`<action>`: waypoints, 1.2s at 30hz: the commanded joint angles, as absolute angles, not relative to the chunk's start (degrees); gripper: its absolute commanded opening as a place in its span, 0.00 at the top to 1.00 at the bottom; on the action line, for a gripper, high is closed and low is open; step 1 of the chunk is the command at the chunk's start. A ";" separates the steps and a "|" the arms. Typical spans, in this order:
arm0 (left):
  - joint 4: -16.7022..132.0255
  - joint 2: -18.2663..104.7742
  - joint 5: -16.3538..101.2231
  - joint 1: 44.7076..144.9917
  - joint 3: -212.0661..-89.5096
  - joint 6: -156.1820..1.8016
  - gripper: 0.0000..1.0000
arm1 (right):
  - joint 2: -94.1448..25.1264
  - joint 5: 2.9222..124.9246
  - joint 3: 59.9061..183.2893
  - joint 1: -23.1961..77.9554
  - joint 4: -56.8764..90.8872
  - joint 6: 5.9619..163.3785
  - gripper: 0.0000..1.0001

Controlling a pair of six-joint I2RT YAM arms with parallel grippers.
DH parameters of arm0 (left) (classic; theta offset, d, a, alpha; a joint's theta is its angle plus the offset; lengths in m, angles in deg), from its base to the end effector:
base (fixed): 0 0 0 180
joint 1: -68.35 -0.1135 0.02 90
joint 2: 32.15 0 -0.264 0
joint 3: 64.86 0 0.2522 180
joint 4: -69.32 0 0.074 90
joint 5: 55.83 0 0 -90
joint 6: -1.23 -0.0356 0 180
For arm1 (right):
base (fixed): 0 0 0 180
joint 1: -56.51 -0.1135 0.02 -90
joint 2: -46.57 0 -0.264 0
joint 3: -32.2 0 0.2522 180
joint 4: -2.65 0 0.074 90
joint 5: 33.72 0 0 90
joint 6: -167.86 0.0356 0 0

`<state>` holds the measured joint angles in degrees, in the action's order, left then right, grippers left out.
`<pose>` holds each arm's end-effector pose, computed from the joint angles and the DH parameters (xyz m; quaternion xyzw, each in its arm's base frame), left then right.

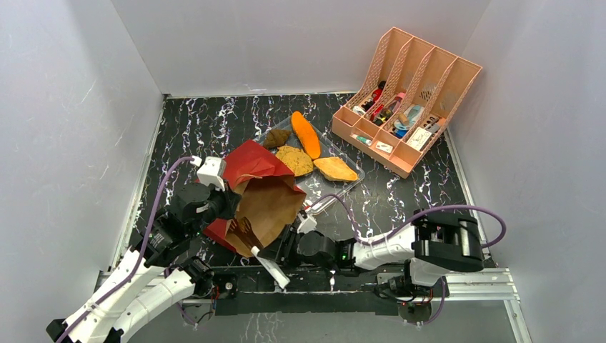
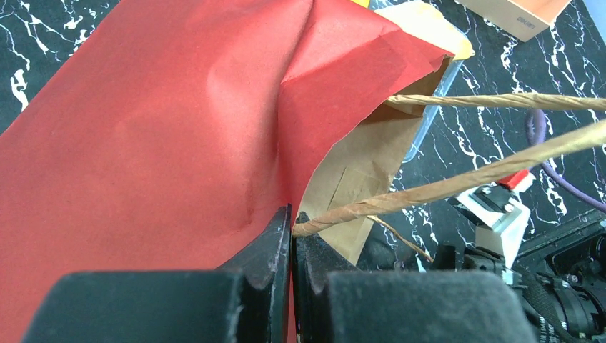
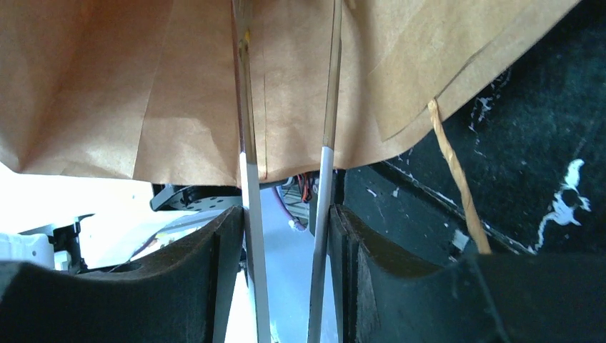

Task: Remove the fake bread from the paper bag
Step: Take out the fake bread from the paper bag.

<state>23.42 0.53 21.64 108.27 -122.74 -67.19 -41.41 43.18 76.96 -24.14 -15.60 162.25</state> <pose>0.1029 -0.0760 0.3250 0.0691 0.8172 -0.2118 0.5316 0.0556 0.2878 0.1588 0.0886 0.8353 0.5169 0.1649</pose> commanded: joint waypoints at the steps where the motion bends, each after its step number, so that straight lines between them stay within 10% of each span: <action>1: 24.53 -0.21 24.29 108.52 -122.71 -68.02 1.00 | -42.84 46.61 81.84 -23.00 -21.12 163.33 0.56; 22: 25.19 -0.37 25.60 108.51 -122.43 -68.66 1.00 | -53.51 54.52 93.94 -20.05 -11.08 155.26 0.57; 36: 24.68 -2.23 25.12 108.52 -122.42 -68.33 1.00 | -57.01 56.66 96.82 -19.78 -7.97 153.33 0.87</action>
